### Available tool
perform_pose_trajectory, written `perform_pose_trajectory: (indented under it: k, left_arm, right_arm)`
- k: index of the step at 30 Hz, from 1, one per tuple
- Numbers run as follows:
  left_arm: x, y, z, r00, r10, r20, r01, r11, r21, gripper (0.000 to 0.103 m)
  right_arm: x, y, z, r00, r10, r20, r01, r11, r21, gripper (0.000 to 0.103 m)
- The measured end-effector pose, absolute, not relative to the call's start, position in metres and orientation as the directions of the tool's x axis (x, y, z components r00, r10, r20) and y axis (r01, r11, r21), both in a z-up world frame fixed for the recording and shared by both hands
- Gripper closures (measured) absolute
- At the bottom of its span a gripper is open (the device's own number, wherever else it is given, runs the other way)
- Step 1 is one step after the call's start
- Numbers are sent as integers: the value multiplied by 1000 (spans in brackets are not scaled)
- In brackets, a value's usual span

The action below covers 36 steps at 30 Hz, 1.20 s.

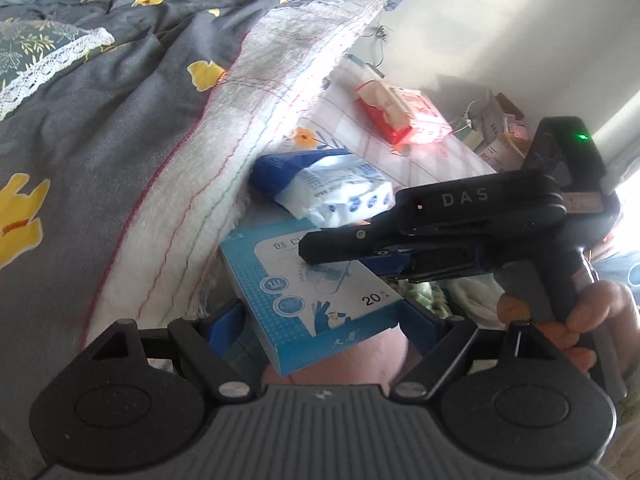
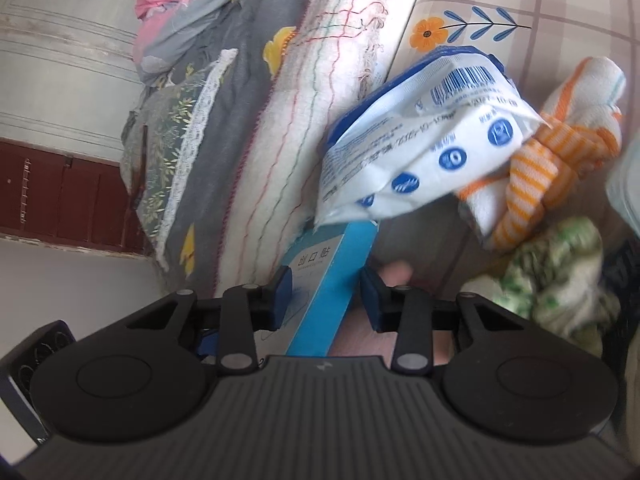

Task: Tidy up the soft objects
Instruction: 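Carry the light blue box with the right gripper into the cardboard box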

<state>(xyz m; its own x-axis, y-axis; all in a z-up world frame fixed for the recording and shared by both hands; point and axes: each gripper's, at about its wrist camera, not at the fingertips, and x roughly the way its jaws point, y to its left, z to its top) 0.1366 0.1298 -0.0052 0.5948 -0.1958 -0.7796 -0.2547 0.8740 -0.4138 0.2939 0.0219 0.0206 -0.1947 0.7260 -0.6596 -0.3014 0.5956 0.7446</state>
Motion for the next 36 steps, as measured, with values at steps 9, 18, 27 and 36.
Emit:
perform_pose_trajectory:
  k: [9, 18, 27, 36]
  left_arm:
    - [103, 94, 31, 636, -190, -748, -175, 909, -379, 19]
    - [110, 18, 70, 667, -262, -698, 30, 945, -326, 19]
    - [175, -111, 77, 574, -458, -679, 323, 888, -326, 19]
    - [267, -255, 60, 503, -540, -675, 492, 821, -290, 18]
  right_arm:
    - [258, -30, 59, -131, 797, -589, -310, 531, 788, 71]
    - [234, -145, 100, 60, 855, -515, -301, 507, 808, 71]
    - [230, -316, 111, 356, 784, -509, -160, 588, 793, 71]
    - [269, -451, 107, 586, 564, -582, -26, 731, 682, 70]
